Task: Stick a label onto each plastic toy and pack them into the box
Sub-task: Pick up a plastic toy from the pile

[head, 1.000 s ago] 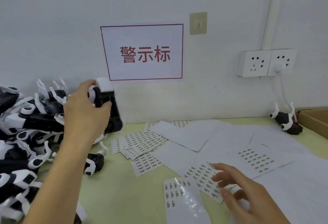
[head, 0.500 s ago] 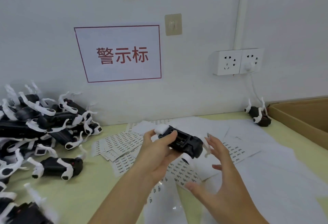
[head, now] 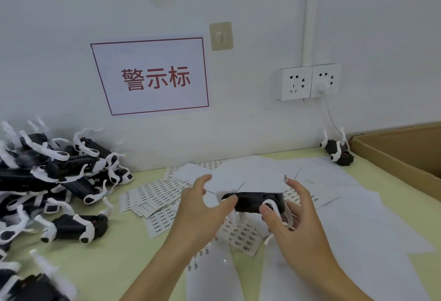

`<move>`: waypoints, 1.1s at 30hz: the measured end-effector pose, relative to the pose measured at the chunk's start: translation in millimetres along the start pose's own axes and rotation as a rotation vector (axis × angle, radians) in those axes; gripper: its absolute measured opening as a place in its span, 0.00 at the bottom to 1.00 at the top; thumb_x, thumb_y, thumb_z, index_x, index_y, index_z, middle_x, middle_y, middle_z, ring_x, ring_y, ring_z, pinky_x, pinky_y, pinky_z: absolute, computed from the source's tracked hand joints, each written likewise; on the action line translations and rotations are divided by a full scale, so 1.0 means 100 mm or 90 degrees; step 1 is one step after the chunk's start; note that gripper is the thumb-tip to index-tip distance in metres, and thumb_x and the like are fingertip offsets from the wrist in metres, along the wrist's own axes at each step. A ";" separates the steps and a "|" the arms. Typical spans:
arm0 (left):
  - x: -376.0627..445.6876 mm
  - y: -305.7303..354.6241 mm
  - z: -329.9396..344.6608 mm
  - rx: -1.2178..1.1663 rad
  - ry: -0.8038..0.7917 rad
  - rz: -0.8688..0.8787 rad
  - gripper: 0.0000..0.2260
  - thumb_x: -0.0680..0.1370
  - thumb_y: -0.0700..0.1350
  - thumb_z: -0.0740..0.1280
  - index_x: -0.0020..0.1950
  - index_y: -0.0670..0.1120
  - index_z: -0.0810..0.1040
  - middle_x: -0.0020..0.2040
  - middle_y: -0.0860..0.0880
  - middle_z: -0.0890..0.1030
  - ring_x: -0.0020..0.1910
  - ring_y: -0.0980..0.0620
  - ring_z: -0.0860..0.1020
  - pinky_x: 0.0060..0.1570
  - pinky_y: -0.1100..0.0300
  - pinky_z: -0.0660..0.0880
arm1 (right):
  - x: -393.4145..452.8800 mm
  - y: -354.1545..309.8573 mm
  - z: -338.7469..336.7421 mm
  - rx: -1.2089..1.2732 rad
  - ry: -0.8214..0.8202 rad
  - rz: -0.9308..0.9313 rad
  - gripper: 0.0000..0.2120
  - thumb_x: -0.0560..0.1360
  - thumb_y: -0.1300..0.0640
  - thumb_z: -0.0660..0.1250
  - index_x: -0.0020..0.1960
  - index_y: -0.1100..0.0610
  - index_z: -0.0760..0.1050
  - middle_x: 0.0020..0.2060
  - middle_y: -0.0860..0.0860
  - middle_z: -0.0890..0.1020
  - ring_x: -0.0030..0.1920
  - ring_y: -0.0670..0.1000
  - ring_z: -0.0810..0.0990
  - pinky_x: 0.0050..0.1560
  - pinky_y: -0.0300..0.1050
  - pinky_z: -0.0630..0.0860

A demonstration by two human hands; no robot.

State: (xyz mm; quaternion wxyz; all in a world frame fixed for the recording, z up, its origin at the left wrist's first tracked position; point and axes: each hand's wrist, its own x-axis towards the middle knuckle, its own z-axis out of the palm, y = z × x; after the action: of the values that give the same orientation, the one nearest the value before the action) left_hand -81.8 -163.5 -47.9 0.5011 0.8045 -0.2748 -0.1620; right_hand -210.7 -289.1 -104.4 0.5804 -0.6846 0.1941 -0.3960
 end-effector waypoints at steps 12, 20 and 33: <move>0.08 0.03 0.06 0.403 -0.136 0.311 0.14 0.74 0.55 0.70 0.59 0.59 0.74 0.49 0.57 0.80 0.47 0.54 0.78 0.49 0.56 0.77 | -0.01 0.00 0.06 0.020 -0.042 0.073 0.29 0.61 0.34 0.68 0.60 0.34 0.65 0.40 0.47 0.87 0.37 0.48 0.85 0.37 0.31 0.76; 0.10 0.08 -0.04 0.279 -0.228 0.262 0.13 0.71 0.55 0.71 0.54 0.60 0.78 0.45 0.57 0.82 0.39 0.58 0.80 0.42 0.59 0.79 | 0.05 0.04 0.05 0.121 -0.024 0.129 0.28 0.58 0.30 0.72 0.56 0.35 0.72 0.39 0.60 0.86 0.37 0.59 0.85 0.48 0.55 0.78; 0.01 -0.54 0.03 -0.278 -0.138 0.020 0.16 0.68 0.49 0.71 0.54 0.59 0.75 0.50 0.50 0.84 0.49 0.40 0.84 0.51 0.39 0.80 | 0.05 -0.04 0.01 0.151 -0.005 0.139 0.19 0.66 0.42 0.70 0.57 0.42 0.76 0.51 0.46 0.85 0.48 0.53 0.86 0.44 0.51 0.76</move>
State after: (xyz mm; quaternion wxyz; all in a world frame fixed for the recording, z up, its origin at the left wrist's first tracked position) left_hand -68.1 -147.6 -97.8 0.6330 0.6507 -0.2982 -0.2951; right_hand -207.5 -290.5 -99.0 0.6973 -0.5878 0.2169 -0.3481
